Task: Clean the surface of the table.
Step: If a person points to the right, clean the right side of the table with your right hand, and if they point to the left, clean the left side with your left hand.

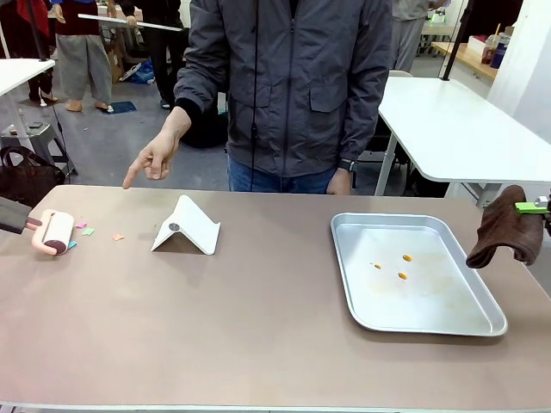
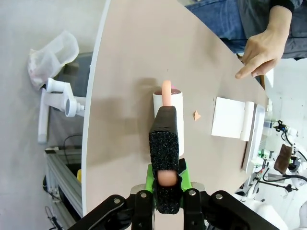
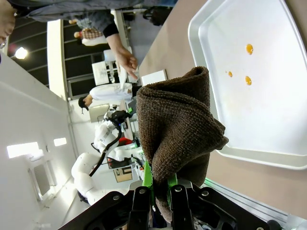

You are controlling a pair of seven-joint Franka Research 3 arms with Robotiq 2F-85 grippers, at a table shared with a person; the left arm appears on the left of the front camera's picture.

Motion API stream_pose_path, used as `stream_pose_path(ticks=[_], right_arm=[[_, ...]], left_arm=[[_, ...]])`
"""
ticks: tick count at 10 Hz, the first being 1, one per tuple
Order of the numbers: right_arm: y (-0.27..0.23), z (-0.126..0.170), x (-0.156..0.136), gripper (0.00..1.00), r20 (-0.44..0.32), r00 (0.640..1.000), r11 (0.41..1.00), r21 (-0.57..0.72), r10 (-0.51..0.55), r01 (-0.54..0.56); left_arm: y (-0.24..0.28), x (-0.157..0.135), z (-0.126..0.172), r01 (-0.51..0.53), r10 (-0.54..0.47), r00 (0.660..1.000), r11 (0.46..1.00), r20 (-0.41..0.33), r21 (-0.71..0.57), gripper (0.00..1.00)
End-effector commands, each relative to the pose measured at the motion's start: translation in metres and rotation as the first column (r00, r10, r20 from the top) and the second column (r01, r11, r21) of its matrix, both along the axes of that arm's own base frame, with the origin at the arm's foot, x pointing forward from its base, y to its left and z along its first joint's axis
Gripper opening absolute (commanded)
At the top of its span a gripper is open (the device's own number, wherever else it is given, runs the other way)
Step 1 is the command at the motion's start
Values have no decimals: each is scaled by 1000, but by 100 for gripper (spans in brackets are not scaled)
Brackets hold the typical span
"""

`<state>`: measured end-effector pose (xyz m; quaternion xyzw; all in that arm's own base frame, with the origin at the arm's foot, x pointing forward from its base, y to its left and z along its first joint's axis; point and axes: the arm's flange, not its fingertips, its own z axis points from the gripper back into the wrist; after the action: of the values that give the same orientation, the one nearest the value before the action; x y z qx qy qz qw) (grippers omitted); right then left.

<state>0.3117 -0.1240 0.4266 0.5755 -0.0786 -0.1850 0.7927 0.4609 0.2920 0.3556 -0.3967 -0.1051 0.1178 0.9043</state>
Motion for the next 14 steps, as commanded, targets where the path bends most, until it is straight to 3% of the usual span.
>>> stream_pose_path(ticks=[1,8,12,14], right_arm=[[2,4,0,0,-15,1000,1000,14,2,-2],[2,4,0,0,-15,1000,1000,14,2,-2],[2,4,0,0,-15,1000,1000,14,2,-2],[2,4,0,0,-15,1000,1000,14,2,-2]], left_arm=[[-8,10,-14,-21,23,998,999,-58,40,22],[-58,36,-28,106,-89,983,990,-162,97,22],[-94,51,-34,192,-172,968,976,-182,98,22],[-115,58,-36,213,-197,968,972,-158,96,22]])
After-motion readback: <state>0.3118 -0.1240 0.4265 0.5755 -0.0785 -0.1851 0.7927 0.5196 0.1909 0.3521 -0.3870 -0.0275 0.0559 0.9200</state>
